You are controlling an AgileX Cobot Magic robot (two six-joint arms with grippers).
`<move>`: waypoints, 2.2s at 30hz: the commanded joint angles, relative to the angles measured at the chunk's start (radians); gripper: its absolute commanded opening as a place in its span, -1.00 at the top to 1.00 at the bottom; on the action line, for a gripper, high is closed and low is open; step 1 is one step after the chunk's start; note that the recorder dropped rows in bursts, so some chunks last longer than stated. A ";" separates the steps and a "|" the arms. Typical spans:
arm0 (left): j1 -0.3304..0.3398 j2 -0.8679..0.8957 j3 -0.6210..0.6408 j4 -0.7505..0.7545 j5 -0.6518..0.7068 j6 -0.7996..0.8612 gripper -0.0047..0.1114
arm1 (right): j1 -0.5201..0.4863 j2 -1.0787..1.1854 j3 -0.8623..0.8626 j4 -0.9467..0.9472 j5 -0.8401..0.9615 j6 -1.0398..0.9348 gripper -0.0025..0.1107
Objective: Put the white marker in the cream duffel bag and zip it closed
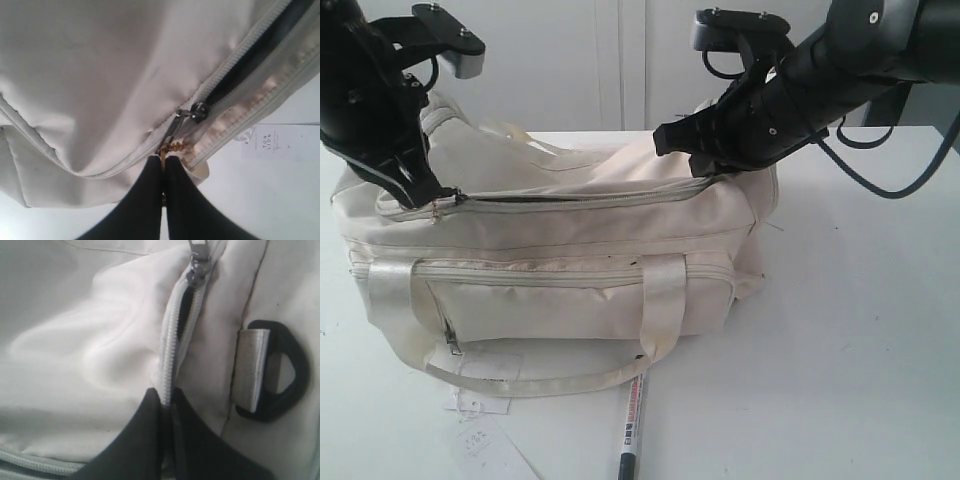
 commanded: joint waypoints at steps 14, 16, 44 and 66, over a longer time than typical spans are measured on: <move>0.029 -0.017 0.077 0.017 0.094 0.040 0.92 | -0.018 -0.004 -0.001 -0.069 0.005 -0.013 0.96; 0.037 -0.017 0.082 0.022 0.094 0.026 0.92 | -0.018 -0.004 -0.001 -0.069 0.007 -0.013 0.96; 0.118 -0.059 0.082 -0.109 0.063 0.015 0.92 | 0.002 -0.210 -0.021 0.262 0.117 -0.609 0.10; 0.118 -0.059 0.082 -0.113 0.047 0.019 0.92 | 0.311 0.103 -0.104 0.577 -0.001 -1.265 0.10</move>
